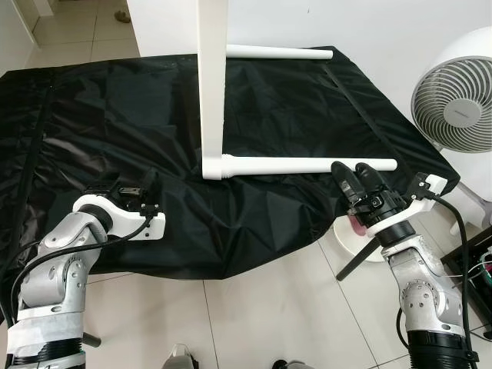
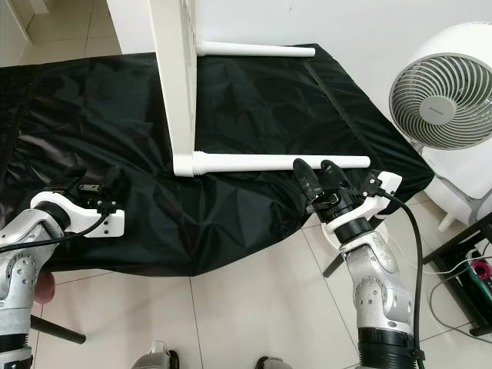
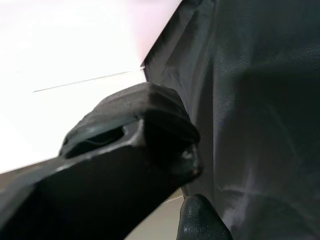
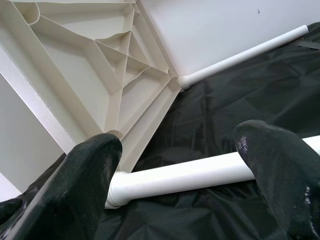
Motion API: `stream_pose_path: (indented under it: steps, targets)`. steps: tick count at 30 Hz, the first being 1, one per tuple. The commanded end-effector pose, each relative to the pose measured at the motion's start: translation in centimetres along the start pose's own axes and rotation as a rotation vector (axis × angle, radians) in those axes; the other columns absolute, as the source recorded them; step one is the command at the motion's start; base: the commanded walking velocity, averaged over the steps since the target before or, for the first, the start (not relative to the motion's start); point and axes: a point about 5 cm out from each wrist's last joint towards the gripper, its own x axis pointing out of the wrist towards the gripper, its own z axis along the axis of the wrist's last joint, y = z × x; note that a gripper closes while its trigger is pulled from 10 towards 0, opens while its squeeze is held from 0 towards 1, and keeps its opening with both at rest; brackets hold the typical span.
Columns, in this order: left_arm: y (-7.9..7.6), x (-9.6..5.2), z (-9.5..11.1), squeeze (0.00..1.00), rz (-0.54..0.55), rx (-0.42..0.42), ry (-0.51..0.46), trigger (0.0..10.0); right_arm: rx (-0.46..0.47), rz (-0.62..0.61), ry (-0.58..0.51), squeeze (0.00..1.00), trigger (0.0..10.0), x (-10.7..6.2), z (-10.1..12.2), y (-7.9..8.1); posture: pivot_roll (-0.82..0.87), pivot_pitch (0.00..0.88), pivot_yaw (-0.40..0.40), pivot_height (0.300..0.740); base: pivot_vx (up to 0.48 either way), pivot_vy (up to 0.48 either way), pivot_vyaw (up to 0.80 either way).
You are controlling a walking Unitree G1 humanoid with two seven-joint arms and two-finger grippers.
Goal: Building children table
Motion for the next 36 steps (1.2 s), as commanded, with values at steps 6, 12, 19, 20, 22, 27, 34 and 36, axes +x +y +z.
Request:
stream_pose_path:
  steps: [6, 12, 19, 20, 22, 27, 34, 36]
  targets:
    - [0.18, 0.25, -0.3, 0.0, 0.059, -0.011, -0.022, 10.0, -0.004, -0.011, 0.003, 0.0, 10.0, 0.05, -0.03, -0.37, 0.09, 0.108, -0.024, 0.74, 0.0, 0.0, 0.0]
    - [-0.18, 0.31, -0.57, 0.0, 0.067, -0.017, -0.06, 10.0, -0.009, -0.007, 0.003, 0.0, 10.0, 0.22, 0.11, -0.54, 0.08, 0.101, -0.03, 0.74, 0.0, 0.0, 0.0]
    - [-0.3, 0.31, -0.7, 0.0, 0.061, -0.017, -0.068, 10.0, -0.011, -0.001, 0.002, 0.0, 10.0, 0.39, 0.14, -0.51, 0.09, 0.098, -0.031, 0.74, 0.0, 0.0, 0.0]
    - [-0.3, 0.31, -0.7, 0.0, 0.061, -0.017, -0.068, 10.0, -0.011, -0.001, 0.002, 0.0, 10.0, 0.39, 0.14, -0.51, 0.09, 0.098, -0.031, 0.74, 0.0, 0.0, 0.0]
    - [-0.31, 0.3, -0.68, 0.0, 0.06, -0.015, -0.069, 10.0, -0.01, 0.0, 0.0, 0.0, 10.0, 0.42, 0.14, -0.5, 0.09, 0.1, -0.031, 0.74, 0.0, 0.0, 0.0]
    - [-0.32, 0.23, -0.71, 0.0, 0.056, -0.012, -0.08, 10.0, -0.008, -0.001, -0.001, 0.0, 10.0, 0.36, 0.07, -0.5, 0.09, 0.1, -0.031, 0.74, 0.0, 0.0, 0.0]
    - [-0.3, 0.28, -0.74, 0.0, 0.055, -0.007, -0.079, 10.0, -0.01, -0.003, 0.001, 0.0, 10.0, 0.34, 0.08, -0.56, 0.09, 0.105, -0.032, 0.74, 0.0, 0.0, 0.0]
    - [-0.29, 0.28, -0.74, 0.0, 0.055, -0.006, -0.079, 10.0, -0.011, -0.003, 0.001, 0.0, 10.0, 0.34, 0.08, -0.56, 0.09, 0.105, -0.032, 0.74, 0.0, 0.0, 0.0]
